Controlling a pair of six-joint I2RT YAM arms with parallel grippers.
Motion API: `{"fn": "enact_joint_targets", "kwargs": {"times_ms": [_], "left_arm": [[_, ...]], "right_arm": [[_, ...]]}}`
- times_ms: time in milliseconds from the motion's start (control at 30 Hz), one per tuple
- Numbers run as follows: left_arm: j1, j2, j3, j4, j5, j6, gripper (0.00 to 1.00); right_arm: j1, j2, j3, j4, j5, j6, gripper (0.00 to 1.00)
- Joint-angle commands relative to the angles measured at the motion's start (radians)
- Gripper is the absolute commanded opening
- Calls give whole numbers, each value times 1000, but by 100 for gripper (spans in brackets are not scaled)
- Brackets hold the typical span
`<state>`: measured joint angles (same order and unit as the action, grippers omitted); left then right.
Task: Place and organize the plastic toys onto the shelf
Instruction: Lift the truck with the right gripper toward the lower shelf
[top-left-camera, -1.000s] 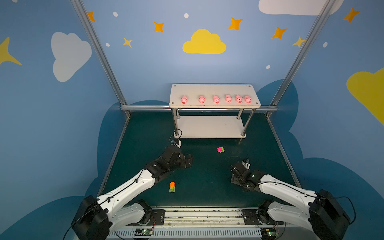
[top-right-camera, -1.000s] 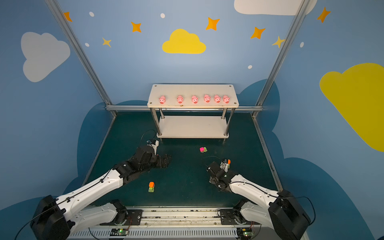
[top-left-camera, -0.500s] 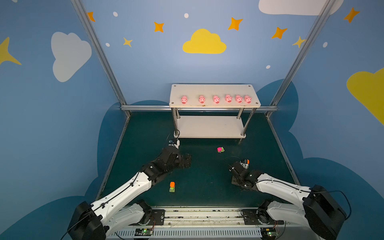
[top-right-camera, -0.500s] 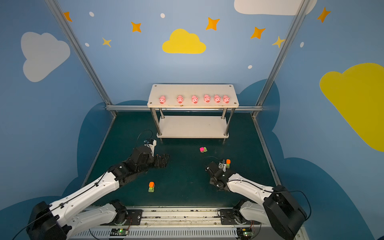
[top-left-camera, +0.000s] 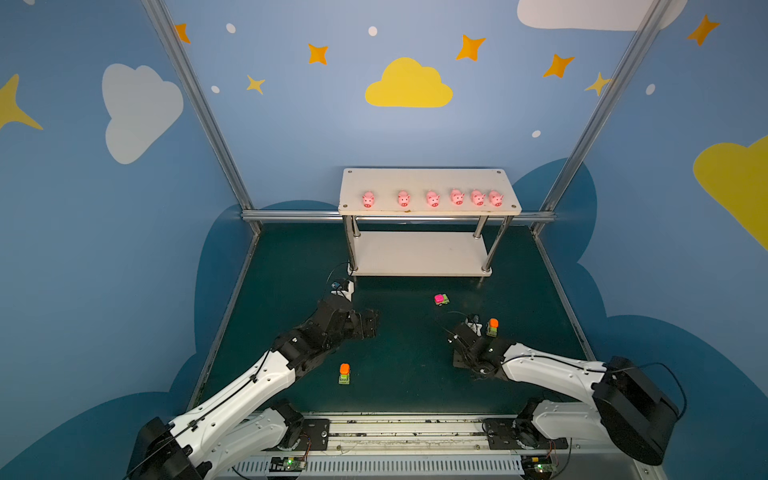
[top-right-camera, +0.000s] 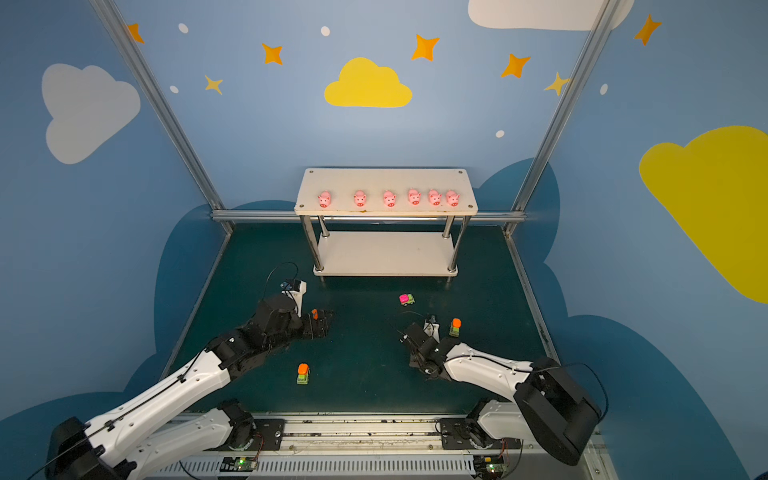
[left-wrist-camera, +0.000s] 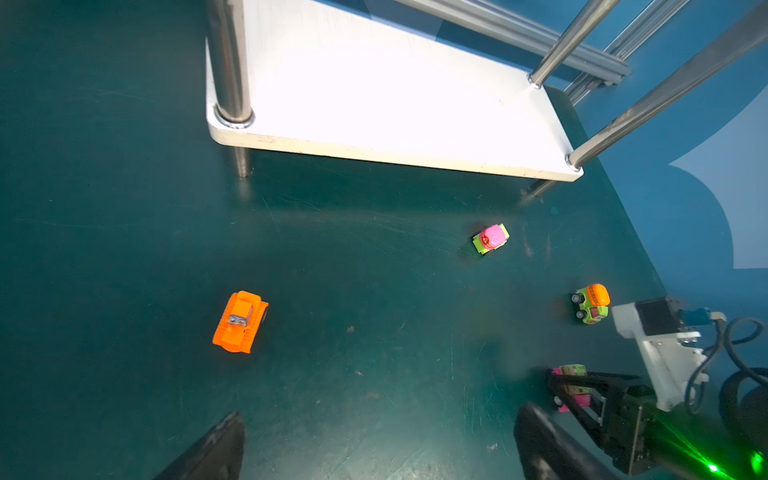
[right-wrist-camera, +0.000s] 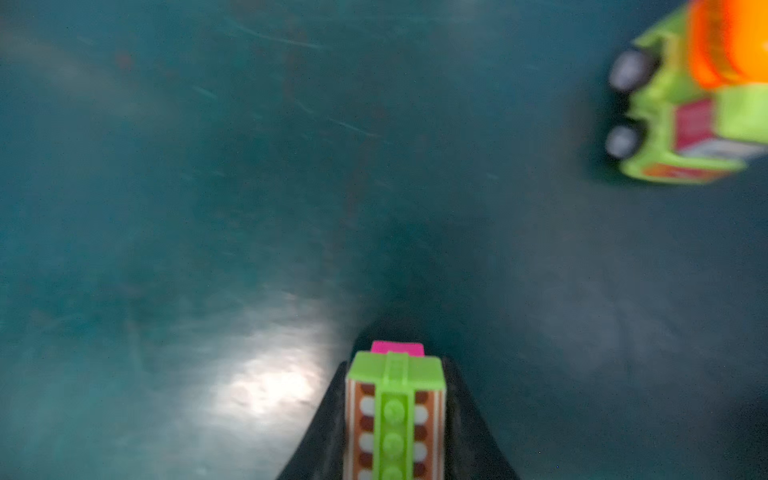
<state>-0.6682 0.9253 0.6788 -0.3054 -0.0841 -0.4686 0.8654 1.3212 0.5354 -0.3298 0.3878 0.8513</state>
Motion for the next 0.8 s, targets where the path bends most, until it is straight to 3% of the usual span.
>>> {"fn": "enact_joint_targets", "kwargs": {"times_ms": [0,267,500,767], "left_arm": [[-2,-33,-21,-39,-32,-8,100],[-2,-57,-33,-53,-43,-15,100],[-2,-39,-30,-51,-39,-18,100],[-3,4,-19,-44,-26,-25,100]], "right_arm": [[26,57,49,69,-21,-38,26],[59,173,126,127,-26,-81,30],[80,158,74,180,-7,-93,57],[135,121,-38,323,57,-132,58]]}}
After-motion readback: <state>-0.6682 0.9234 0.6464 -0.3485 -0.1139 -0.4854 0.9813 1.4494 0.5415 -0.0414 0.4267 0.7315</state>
